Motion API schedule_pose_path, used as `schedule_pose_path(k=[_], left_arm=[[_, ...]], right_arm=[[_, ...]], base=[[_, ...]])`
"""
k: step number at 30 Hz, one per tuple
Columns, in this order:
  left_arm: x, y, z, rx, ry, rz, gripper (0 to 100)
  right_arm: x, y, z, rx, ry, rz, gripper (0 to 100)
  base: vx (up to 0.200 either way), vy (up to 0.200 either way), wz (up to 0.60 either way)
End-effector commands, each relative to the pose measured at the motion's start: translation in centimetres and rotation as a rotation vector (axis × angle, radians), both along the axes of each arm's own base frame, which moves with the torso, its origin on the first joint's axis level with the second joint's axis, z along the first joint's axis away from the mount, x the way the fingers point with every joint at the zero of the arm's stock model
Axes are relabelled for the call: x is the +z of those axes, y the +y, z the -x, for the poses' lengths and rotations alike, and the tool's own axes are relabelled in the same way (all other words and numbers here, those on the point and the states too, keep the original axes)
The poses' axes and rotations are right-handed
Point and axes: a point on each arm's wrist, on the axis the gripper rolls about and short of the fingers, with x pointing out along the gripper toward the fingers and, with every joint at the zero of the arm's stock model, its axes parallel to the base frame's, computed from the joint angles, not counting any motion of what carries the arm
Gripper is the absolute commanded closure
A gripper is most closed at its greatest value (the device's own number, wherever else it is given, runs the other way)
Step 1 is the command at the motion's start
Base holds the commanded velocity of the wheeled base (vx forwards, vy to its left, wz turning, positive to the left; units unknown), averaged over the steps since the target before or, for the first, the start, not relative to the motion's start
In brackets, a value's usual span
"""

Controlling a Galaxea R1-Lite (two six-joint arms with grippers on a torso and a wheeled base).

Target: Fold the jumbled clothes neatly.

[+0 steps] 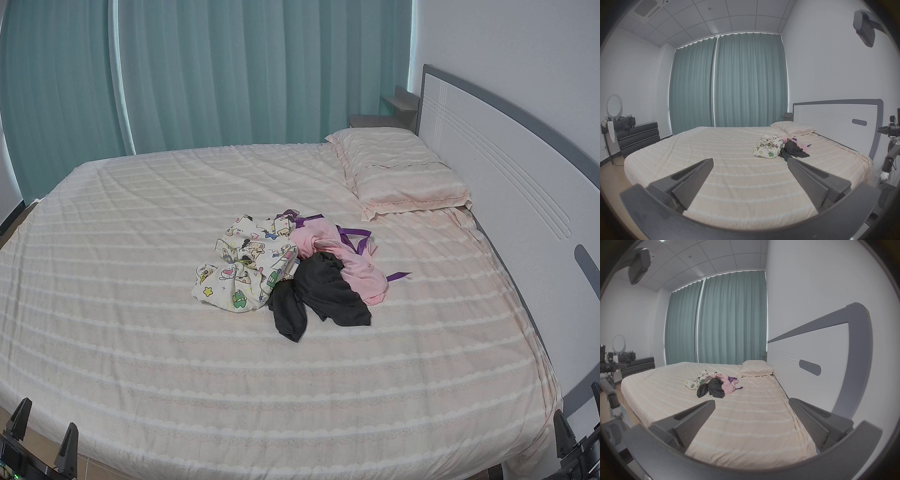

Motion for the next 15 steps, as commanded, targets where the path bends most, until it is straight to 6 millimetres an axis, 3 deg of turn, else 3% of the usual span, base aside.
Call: schedule_pose_path(k=[1, 9, 10, 12, 15], left_arm=[[-0.5, 0.0, 0.0, 0.0, 0.0, 0.0, 0], [-0.5, 0.0, 0.0, 0.0, 0.0, 0.0, 0], [-0.5, 0.0, 0.0, 0.0, 0.001, 0.0, 0], [-0.5, 0.0, 0.0, 0.0, 0.0, 0.0, 0], [-0.5, 0.0, 0.0, 0.0, 0.0, 0.0, 0]], right_arm=[[-0.2, 0.0, -0.1, 0.004, 0.012, 0.022, 0], [0.3, 0.0, -0.1, 0.011, 0.009, 0.007, 0], [1.6, 0.0, 0.0, 0.017, -0.021, -0.01, 0], [7.0, 0.0, 0.6, 0.024, -0.108, -0.077, 0], [9.2, 0.1, -1.2, 0.068, 0.002, -0.092, 0]], base=[[0.0, 0.0, 0.0], [0.0, 0.0, 0.0], [0.0, 0.0, 0.0], [0.0, 0.0, 0.0], [0.0, 0.0, 0.0]])
